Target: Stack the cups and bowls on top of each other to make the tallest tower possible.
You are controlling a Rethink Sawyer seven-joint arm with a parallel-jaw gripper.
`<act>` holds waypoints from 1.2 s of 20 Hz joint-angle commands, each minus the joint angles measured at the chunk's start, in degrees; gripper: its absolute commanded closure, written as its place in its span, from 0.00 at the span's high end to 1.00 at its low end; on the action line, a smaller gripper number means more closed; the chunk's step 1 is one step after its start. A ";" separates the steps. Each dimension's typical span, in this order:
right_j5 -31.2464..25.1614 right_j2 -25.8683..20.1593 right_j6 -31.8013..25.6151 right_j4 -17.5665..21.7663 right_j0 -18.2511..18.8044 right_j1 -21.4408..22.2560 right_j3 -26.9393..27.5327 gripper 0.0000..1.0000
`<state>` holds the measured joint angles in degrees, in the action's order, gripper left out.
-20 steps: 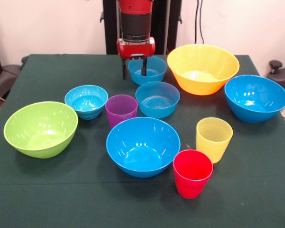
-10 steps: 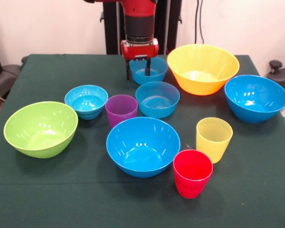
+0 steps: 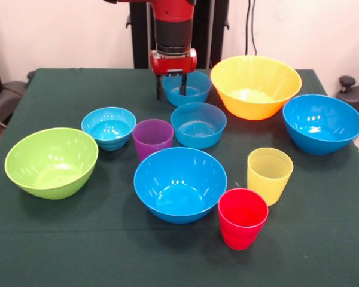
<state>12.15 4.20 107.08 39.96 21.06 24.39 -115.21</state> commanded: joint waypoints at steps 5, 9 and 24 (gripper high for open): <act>0.66 -3.73 7.57 -2.87 0.13 -1.09 4.93 1.00; -0.19 -4.20 7.27 -2.54 0.54 -0.83 4.76 1.00; 1.92 -3.73 7.98 -3.02 0.29 -0.44 4.53 1.00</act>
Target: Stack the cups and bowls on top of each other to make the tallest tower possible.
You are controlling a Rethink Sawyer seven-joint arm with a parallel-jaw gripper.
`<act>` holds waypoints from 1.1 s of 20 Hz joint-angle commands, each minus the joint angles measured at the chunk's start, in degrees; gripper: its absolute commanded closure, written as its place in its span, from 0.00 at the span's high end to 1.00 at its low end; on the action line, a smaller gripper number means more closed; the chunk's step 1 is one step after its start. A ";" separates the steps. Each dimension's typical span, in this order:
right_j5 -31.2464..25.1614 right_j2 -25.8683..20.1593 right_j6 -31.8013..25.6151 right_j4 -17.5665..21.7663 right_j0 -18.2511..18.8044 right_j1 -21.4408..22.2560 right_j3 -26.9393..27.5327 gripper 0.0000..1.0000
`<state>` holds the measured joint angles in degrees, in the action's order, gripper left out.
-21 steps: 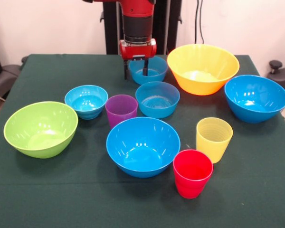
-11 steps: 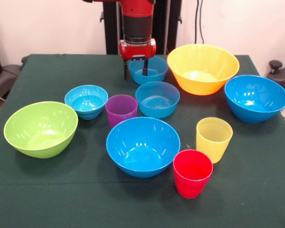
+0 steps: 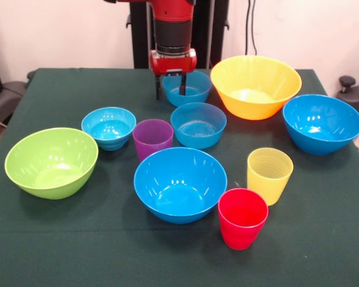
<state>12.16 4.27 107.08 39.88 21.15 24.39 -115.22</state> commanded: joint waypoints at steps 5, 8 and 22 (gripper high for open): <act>1.73 -3.37 8.16 -3.39 -0.36 0.08 4.27 1.00; 1.94 -3.18 8.28 -3.69 -0.42 0.00 4.27 1.00; -1.01 -1.93 6.35 -4.31 -1.47 -0.20 5.52 1.00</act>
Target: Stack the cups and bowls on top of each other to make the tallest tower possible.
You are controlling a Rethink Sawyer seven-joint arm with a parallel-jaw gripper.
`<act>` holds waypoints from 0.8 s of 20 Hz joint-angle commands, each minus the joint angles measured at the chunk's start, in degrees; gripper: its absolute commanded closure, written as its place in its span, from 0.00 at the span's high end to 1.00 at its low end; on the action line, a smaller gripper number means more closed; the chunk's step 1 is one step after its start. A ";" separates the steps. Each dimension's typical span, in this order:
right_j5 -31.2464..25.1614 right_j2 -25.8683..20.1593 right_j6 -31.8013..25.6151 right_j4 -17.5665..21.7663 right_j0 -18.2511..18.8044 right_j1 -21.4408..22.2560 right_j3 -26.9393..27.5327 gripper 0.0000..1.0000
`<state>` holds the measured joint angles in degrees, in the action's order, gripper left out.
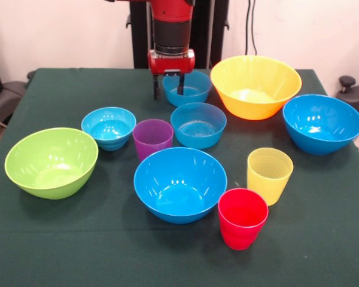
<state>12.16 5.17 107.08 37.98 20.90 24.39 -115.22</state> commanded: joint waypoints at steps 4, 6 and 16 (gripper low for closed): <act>1.57 -1.78 7.50 -3.19 -2.01 0.41 4.74 1.00; 1.37 -2.35 7.46 -2.93 -1.60 0.59 4.69 1.00; -1.41 -3.83 7.72 -3.06 -0.43 2.92 2.81 1.00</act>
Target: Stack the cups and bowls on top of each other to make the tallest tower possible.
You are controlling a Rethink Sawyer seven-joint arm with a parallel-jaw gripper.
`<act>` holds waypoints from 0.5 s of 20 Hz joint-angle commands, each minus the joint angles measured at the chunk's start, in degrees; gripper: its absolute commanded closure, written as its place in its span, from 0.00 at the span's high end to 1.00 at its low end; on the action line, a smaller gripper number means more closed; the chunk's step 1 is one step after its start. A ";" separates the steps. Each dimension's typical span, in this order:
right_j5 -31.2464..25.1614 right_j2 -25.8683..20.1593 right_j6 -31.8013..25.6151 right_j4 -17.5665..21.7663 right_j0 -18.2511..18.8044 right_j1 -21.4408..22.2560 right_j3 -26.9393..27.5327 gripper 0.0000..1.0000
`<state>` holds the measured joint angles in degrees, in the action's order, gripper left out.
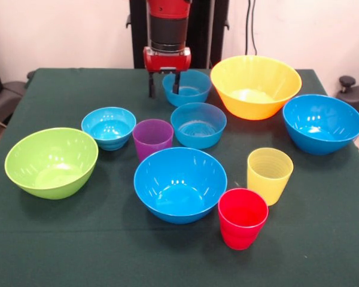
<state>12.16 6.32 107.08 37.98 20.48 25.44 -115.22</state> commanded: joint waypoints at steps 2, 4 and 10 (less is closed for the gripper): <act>-1.13 -4.80 7.95 -3.24 -0.03 1.48 2.82 1.00; -1.38 -4.63 8.11 -3.60 -0.12 1.05 3.03 1.00; -1.40 -4.61 7.90 -3.53 0.06 0.94 3.15 1.00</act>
<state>12.15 6.32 107.08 37.68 20.52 26.87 -115.23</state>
